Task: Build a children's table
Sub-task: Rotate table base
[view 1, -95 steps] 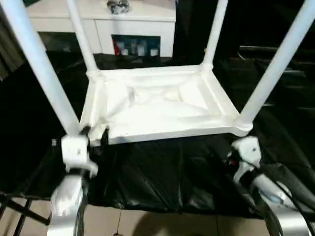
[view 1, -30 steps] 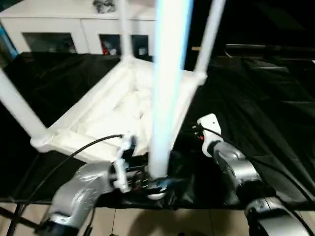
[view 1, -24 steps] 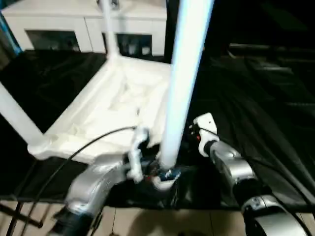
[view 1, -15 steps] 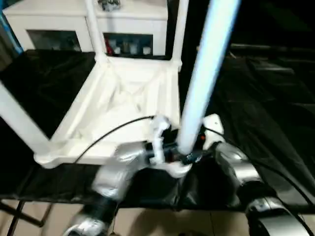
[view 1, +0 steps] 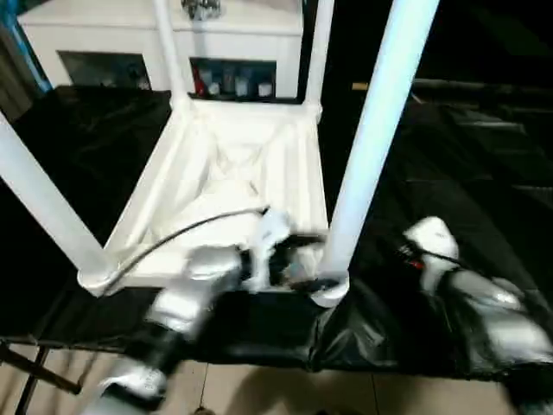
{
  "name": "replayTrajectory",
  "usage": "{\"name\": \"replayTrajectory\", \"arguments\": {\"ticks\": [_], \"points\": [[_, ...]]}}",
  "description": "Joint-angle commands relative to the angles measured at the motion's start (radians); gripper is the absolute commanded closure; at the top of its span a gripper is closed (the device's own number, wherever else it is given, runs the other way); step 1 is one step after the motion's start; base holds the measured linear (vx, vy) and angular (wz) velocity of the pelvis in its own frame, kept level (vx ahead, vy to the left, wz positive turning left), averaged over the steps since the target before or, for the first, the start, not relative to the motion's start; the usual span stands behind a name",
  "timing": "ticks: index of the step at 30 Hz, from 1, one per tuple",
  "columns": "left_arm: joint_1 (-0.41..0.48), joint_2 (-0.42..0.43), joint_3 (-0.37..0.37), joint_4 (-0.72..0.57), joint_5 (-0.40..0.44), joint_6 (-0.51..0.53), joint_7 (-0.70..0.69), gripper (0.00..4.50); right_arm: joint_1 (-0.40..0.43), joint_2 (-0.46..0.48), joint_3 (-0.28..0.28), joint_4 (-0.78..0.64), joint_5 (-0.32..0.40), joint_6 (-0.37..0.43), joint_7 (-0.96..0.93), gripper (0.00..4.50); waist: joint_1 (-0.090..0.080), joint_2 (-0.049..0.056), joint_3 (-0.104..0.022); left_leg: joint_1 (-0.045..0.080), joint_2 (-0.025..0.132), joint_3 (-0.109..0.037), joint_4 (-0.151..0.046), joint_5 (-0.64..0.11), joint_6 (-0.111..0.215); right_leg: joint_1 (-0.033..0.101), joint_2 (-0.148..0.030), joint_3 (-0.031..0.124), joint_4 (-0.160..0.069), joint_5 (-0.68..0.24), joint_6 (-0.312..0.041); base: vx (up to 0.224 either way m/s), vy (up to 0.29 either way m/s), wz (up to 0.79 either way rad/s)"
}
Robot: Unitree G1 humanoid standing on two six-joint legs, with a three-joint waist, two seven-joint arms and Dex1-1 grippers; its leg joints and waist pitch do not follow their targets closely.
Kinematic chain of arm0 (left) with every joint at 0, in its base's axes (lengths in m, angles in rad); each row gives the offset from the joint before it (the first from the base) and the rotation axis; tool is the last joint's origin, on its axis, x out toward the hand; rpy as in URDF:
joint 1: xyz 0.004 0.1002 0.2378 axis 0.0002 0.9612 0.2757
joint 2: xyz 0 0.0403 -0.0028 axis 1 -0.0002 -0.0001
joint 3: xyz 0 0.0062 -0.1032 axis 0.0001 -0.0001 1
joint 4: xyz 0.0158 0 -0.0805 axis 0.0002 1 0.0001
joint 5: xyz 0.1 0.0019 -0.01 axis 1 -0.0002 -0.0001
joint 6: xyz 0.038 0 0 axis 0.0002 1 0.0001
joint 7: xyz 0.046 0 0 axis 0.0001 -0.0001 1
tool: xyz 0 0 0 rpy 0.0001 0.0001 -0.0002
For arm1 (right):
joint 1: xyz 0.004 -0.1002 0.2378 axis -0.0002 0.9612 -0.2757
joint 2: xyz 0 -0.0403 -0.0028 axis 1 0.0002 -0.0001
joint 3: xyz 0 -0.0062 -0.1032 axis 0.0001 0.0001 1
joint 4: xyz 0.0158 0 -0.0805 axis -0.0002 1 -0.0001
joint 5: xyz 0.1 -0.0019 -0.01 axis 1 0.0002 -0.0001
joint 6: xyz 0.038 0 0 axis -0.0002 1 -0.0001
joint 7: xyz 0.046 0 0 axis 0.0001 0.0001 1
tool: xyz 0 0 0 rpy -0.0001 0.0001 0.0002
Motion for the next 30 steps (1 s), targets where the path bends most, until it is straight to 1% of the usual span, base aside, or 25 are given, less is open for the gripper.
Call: {"name": "replayTrajectory", "arguments": {"ticks": [1, 2, 3, 4, 5, 6, 7, 8, 10, 11, 12, 13, 14, 16, 17, 18, 20, 22, 23, 24, 26, 27, 29, 30], "points": [[-0.020, 0.010, -0.023, -0.002, 0.021, 0.008, -0.048, 0.19, 0.018, -0.030, 0.018, -0.081, 0.026, 0.019, 0.058, 0.00, 0.006, -0.008, -0.058, 0.004, 0.013, 0.002, -0.071, -0.280, 0.068, 0.049, -0.033, 0.027, -0.081, -0.305, -0.184, 0.000, 0.000, 0.00], [-0.025, 0.025, -0.029, 0.006, 0.030, 0.006, -0.059, 0.30, 0.030, -0.052, 0.020, -0.108, 0.029, 0.022, 0.078, 0.00, 0.010, -0.008, -0.056, 0.007, 0.014, 0.002, -0.070, -0.293, 0.066, 0.047, -0.034, 0.028, -0.083, -0.314, -0.185, 0.000, 0.000, 0.00], [-0.043, 0.059, -0.046, 0.035, 0.064, -0.015, -0.083, 0.38, 0.060, -0.108, 0.020, -0.181, 0.049, 0.058, 0.135, 0.00, 0.011, -0.007, -0.056, 0.008, 0.016, 0.002, -0.072, -0.300, 0.068, 0.048, -0.032, 0.028, -0.084, -0.315, -0.186, 0.000, 0.000, 0.00], [-0.049, 0.065, -0.049, 0.046, 0.073, -0.021, -0.084, 0.38, 0.068, -0.123, 0.018, -0.200, 0.059, 0.073, 0.151, 0.00, 0.016, -0.007, -0.057, 0.010, 0.016, 0.002, -0.070, -0.296, 0.069, 0.047, -0.034, 0.030, -0.081, -0.311, -0.182, 0.000, 0.000, 0.00], [-0.065, 0.079, -0.057, 0.075, 0.095, -0.035, -0.088, 0.43, 0.087, -0.155, 0.010, -0.251, 0.083, 0.113, 0.192, 0.00, 0.016, -0.006, -0.054, 0.007, 0.014, 0.001, -0.072, -0.296, 0.070, 0.049, -0.033, 0.029, -0.083, -0.317, -0.180, 0.000, 0.000, 0.00], [-0.078, 0.086, -0.057, 0.099, 0.110, -0.052, -0.085, 0.58, 0.102, -0.176, 0.004, -0.286, 0.101, 0.133, 0.218, 0.00, 0.020, -0.008, -0.057, 0.009, 0.016, 0.000, -0.071, -0.297, 0.069, 0.051, -0.035, 0.030, -0.082, -0.318, -0.176, 0.000, 0.000, 0.00], [-0.087, 0.089, -0.056, 0.115, 0.120, -0.063, -0.083, 0.58, 0.112, -0.189, 0.000, -0.307, 0.111, 0.144, 0.234, 0.00, 0.022, -0.008, -0.055, 0.006, 0.015, 0.000, -0.072, -0.295, 0.071, 0.052, -0.035, 0.030, -0.084, -0.323, -0.173, 0.000, 0.000, 0.00], [-0.093, 0.089, -0.053, 0.126, 0.123, -0.068, -0.079, 0.73, 0.118, -0.196, -0.002, -0.320, 0.118, 0.155, 0.242, 0.00, 0.025, -0.008, -0.055, 0.007, 0.016, -0.001, -0.072, -0.303, 0.066, 0.050, -0.038, 0.029, -0.085, -0.346, -0.167, 0.000, 0.000, 0.00], [-0.120, 0.091, -0.041, 0.167, 0.124, -0.073, -0.079, 0.90, 0.143, -0.228, -0.009, -0.374, 0.151, 0.206, 0.275, 0.00, 0.026, -0.010, -0.053, 0.007, 0.014, -0.001, -0.073, -0.315, 0.058, 0.049, -0.038, 0.028, -0.088, -0.378, -0.160, 0.000, 0.000, 0.00], [-0.131, 0.096, -0.041, 0.180, 0.126, -0.069, -0.083, 1.05, 0.154, -0.240, -0.010, -0.396, 0.163, 0.226, 0.286, 0.00, 0.028, -0.010, -0.052, 0.008, 0.014, -0.002, -0.073, -0.321, 0.055, 0.047, -0.039, 0.028, -0.090, -0.399, -0.156, 0.000, 0.000, 0.00], [-0.138, 0.100, -0.041, 0.185, 0.126, -0.062, -0.090, 1.19, 0.162, -0.246, -0.010, -0.411, 0.171, 0.239, 0.292, 0.00, 0.028, -0.011, -0.053, 0.008, 0.014, -0.002, -0.073, -0.322, 0.054, 0.048, -0.040, 0.028, -0.091, -0.406, -0.154, 0.000, 0.000, 0.00], [-0.145, 0.106, -0.041, 0.187, 0.119, -0.046, -0.110, 1.25, 0.173, -0.256, -0.008, -0.433, 0.179, 0.253, 0.298, 0.00, 0.028, -0.011, -0.053, 0.006, 0.014, -0.004, -0.075, -0.322, 0.050, 0.048, -0.041, 0.027, -0.091, -0.416, -0.151, 0.000, 0.000, 0.00], [-0.148, 0.109, -0.042, 0.189, 0.119, -0.043, -0.118, 1.29, 0.177, -0.260, -0.007, -0.441, 0.182, 0.259, 0.298, 0.00, 0.028, -0.012, -0.051, 0.006, 0.014, -0.003, -0.074, -0.326, 0.049, 0.045, -0.041, 0.027, -0.094, -0.434, -0.144, 0.000, 0.000, 0.00], [-0.152, 0.114, -0.046, 0.194, 0.123, -0.041, -0.130, 1.37, 0.182, -0.265, -0.005, -0.451, 0.185, 0.267, 0.297, 0.00, 0.028, -0.012, -0.053, 0.006, 0.014, -0.005, -0.074, -0.319, 0.046, 0.045, -0.043, 0.027, -0.094, -0.443, -0.141, 0.000, 0.000, 0.00], [-0.161, 0.116, -0.054, 0.208, 0.129, -0.043, -0.151, 1.64, 0.186, -0.273, -0.006, -0.463, 0.188, 0.281, 0.295, 0.00, 0.027, -0.009, -0.053, 0.007, 0.014, -0.004, -0.074, -0.319, 0.044, 0.043, -0.042, 0.027, -0.095, -0.435, -0.145, 0.000, 0.000, 0.00], [-0.164, 0.116, -0.055, 0.213, 0.129, -0.042, -0.158, 1.71, 0.188, -0.274, -0.006, -0.468, 0.192, 0.288, 0.295, 0.00, 0.029, -0.009, -0.055, 0.009, 0.016, -0.004, -0.073, -0.314, 0.043, 0.043, -0.043, 0.028, -0.093, -0.414, -0.153, 0.000, 0.000, 0.00], [-0.171, 0.115, -0.053, 0.226, 0.132, -0.048, -0.165, 1.73, 0.190, -0.274, -0.007, -0.476, 0.195, 0.298, 0.296, 0.00, 0.029, -0.007, -0.055, 0.006, 0.015, -0.004, -0.073, -0.303, 0.044, 0.046, -0.041, 0.028, -0.088, -0.369, -0.169, 0.000, 0.000, 0.00], [-0.180, 0.113, -0.051, 0.242, 0.138, -0.061, -0.166, 2.03, 0.193, -0.274, -0.007, -0.482, 0.194, 0.303, 0.297, 0.00, 0.031, -0.007, -0.057, 0.007, 0.017, -0.003, -0.072, -0.292, 0.047, 0.047, -0.042, 0.029, -0.083, -0.328, -0.186, 0.000, 0.000, 0.00], [-0.182, 0.113, -0.051, 0.244, 0.138, -0.063, -0.168, 2.03, 0.195, -0.275, -0.007, -0.483, 0.195, 0.305, 0.297, 0.00, 0.031, -0.007, -0.057, 0.007, 0.016, -0.003, -0.072, -0.290, 0.048, 0.048, -0.042, 0.028, -0.084, -0.323, -0.189, 0.000, 0.000, 0.00], [-0.186, 0.112, -0.051, 0.250, 0.139, -0.067, -0.171, 2.13, 0.197, -0.277, -0.008, -0.488, 0.195, 0.310, 0.297, 0.00, 0.032, -0.008, -0.057, 0.006, 0.016, -0.003, -0.071, -0.289, 0.049, 0.049, -0.042, 0.028, -0.082, -0.319, -0.192, 0.000, 0.000, 0.00], [-0.196, 0.112, -0.051, 0.256, 0.137, -0.081, -0.184, 2.24, 0.203, -0.280, -0.005, -0.499, 0.195, 0.322, 0.296, 0.00, 0.032, -0.008, -0.055, 0.006, 0.016, -0.003, -0.072, -0.295, 0.049, 0.049, -0.043, 0.028, -0.084, -0.330, -0.192, 0.000, 0.000, 0.00], [-0.202, 0.114, -0.054, 0.257, 0.140, -0.090, -0.192, 2.24, 0.205, -0.280, -0.003, -0.504, 0.196, 0.327, 0.295, 0.00, 0.032, -0.010, -0.054, 0.006, 0.016, -0.003, -0.073, -0.302, 0.047, 0.048, -0.044, 0.028, -0.086, -0.353, -0.184, 0.000, 0.000, 0.00], [-0.210, 0.117, -0.058, 0.258, 0.148, -0.098, -0.203, 2.48, 0.205, -0.282, 0.000, -0.509, 0.198, 0.333, 0.293, 0.00, 0.033, -0.010, -0.054, 0.006, 0.016, -0.004, -0.073, -0.303, 0.045, 0.049, -0.044, 0.028, -0.087, -0.368, -0.177, 0.000, 0.000, 0.00], [-0.210, 0.117, -0.058, 0.258, 0.148, -0.098, -0.203, 2.48, 0.205, -0.282, 0.000, -0.509, 0.198, 0.333, 0.293, 0.00, 0.033, -0.010, -0.054, 0.006, 0.016, -0.004, -0.074, -0.302, 0.045, 0.049, -0.044, 0.028, -0.088, -0.372, -0.174, 0.000, 0.000, 0.00]]}}
